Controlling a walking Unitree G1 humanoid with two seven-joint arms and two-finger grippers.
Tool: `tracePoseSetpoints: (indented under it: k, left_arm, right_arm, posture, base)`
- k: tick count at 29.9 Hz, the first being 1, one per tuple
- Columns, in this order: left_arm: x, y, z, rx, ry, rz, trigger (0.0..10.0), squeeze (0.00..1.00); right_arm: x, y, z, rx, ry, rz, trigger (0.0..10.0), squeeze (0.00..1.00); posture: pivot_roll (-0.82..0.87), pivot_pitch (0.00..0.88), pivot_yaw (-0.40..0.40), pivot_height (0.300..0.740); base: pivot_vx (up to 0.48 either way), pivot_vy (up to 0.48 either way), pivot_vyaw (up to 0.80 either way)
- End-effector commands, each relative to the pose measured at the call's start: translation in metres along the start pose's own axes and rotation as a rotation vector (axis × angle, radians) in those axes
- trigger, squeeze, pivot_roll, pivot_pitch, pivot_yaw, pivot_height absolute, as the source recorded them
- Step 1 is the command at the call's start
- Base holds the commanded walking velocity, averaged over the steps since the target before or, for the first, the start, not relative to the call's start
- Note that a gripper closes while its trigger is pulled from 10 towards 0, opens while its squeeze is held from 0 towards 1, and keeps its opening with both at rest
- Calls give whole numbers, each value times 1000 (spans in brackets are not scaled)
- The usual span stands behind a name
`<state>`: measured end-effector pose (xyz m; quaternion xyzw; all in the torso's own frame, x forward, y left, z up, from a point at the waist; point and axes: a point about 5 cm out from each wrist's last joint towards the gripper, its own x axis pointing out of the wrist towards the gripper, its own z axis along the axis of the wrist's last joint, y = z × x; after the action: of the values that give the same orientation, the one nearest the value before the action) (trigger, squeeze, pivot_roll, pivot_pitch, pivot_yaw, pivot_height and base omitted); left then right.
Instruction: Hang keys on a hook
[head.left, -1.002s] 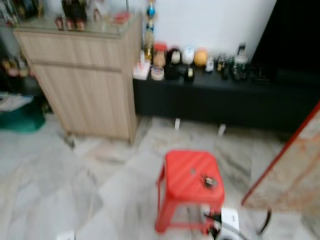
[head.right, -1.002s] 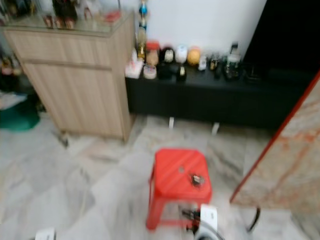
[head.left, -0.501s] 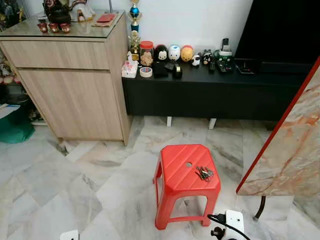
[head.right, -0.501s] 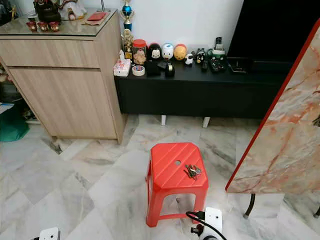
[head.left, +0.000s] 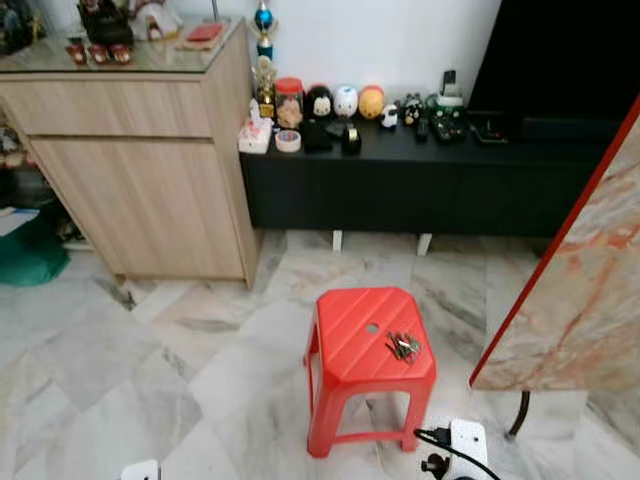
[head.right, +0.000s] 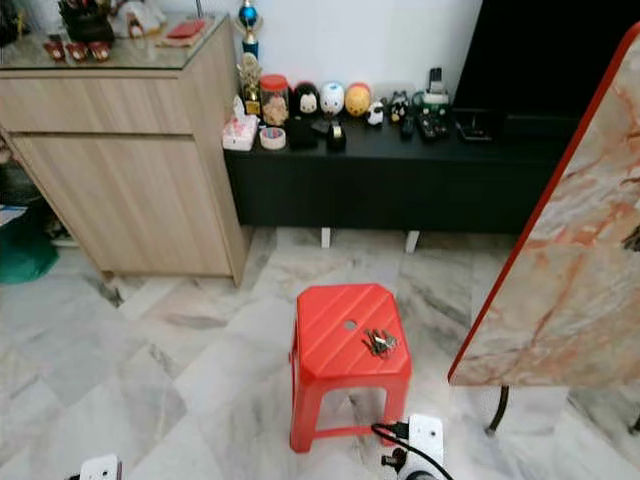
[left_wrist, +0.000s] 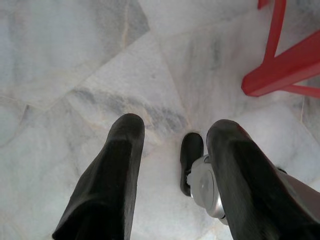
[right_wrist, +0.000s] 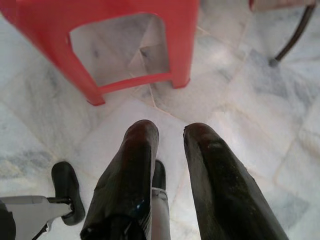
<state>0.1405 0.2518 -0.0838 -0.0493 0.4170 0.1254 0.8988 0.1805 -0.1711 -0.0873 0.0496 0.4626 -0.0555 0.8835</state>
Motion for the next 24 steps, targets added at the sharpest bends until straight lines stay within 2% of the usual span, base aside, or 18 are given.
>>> tracePoseSetpoints:
  k: [1, 4, 7, 19, 24]
  left_arm:
    - [-1, 0, -4, -18, 20, 1, 10000, 0]
    - [-1, 0, -4, -20, 19, 1, 10000, 0]
    - [-1, 0, -4, -20, 19, 1, 10000, 0]
    - [-1, 0, -4, -20, 18, -1, 10000, 0]
    - [-1, 0, -4, -16, 14, 4, 10000, 0]
  right_arm:
    - [0, -1, 0, -21, 0, 1, 10000, 0]
    - [0, -1, 1, -54, -1, 2, 10000, 0]
    - [0, -1, 0, -47, 0, 1, 10000, 0]
    - [-1, -1, -3, -20, -5, -6, 10000, 0]
    - [-1, -3, 0, 12, -18, -23, 10000, 0]
  posture:
    - [52, 0, -26, 740]
    - [52, 0, -25, 740]
    - [52, 0, -25, 740]
    - [55, 0, -27, 740]
    - [57, 0, -29, 740]
  base:
    - [300, 0, 0]
    - [303, 0, 673]
    - [303, 0, 735]
    - [302, 0, 0]
    - [0, 0, 0]
